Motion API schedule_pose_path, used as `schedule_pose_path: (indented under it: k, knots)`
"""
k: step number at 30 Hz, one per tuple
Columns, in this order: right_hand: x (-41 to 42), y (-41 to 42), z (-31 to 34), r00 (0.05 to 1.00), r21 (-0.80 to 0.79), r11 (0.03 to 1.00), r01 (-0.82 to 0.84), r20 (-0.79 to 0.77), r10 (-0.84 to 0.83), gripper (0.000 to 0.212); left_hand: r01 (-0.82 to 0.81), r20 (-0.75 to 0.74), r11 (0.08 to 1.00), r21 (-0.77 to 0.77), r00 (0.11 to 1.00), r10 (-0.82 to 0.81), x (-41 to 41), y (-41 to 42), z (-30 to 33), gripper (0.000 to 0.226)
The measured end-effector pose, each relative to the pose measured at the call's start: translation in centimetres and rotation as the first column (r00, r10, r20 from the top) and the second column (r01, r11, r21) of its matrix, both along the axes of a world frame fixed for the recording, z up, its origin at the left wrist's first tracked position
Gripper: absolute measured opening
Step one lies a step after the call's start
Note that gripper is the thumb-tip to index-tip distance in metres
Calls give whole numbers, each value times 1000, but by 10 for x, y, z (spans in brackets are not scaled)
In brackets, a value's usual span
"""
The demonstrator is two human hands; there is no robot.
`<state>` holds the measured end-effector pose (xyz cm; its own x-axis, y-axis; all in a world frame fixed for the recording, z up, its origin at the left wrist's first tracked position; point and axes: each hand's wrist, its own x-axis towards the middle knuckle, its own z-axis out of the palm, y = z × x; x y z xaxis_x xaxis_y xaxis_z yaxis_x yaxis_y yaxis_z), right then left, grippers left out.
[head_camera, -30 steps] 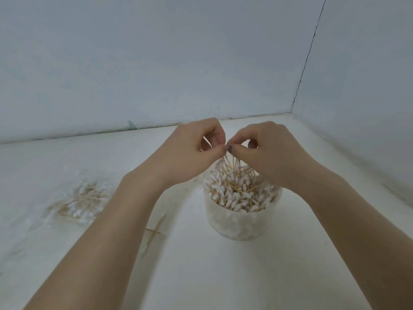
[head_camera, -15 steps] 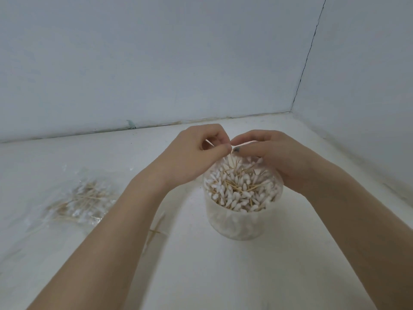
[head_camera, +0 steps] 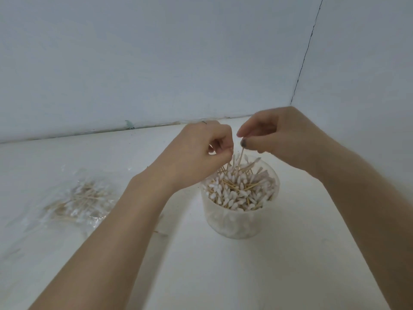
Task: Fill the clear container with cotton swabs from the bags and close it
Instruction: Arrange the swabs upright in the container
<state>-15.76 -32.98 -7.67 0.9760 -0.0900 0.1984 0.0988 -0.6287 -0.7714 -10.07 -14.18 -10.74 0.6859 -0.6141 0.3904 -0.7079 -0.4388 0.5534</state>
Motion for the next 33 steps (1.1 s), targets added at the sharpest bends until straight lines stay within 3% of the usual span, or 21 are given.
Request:
schedule_pose_path:
  k: [3, 10, 15, 19, 23, 26, 29, 33]
  knots:
    - [-6, -1, 12, 993, 62, 998, -3, 118, -5, 12, -40, -75, 999, 13, 996, 41, 2, 3, -2, 11]
    - [-6, 12, 5, 964, -86, 995, 47, 263, -22, 13, -65, -183, 998, -2, 981, 63, 3, 5, -4, 10]
    - [0, 19, -13, 978, -162, 986, 42, 206, -8, 15, -74, -270, 997, 0, 960, 72, 4, 6, -3, 11]
    - [2, 19, -20, 999, -205, 979, 18, 50, -8, 12, -60, -270, 998, 8, 961, 60, 7, 8, -3, 13]
    - [3, 14, -19, 996, -63, 998, -17, -85, 11, 9, -57, -276, 998, 22, 959, 61, 6, 7, -4, 7]
    - [3, 9, -16, 998, 33, 999, -16, -61, 18, 10, -93, -268, 995, 22, 959, 95, 5, 5, -4, 18]
    - [4, 4, -14, 999, 147, 989, 11, -46, -4, 10, -104, -250, 994, 36, 962, 109, 5, 3, -6, 14]
    - [1, -1, -11, 981, 58, 998, -40, -188, 50, 12, -119, -231, 991, 58, 964, 130, 3, 0, -8, 13]
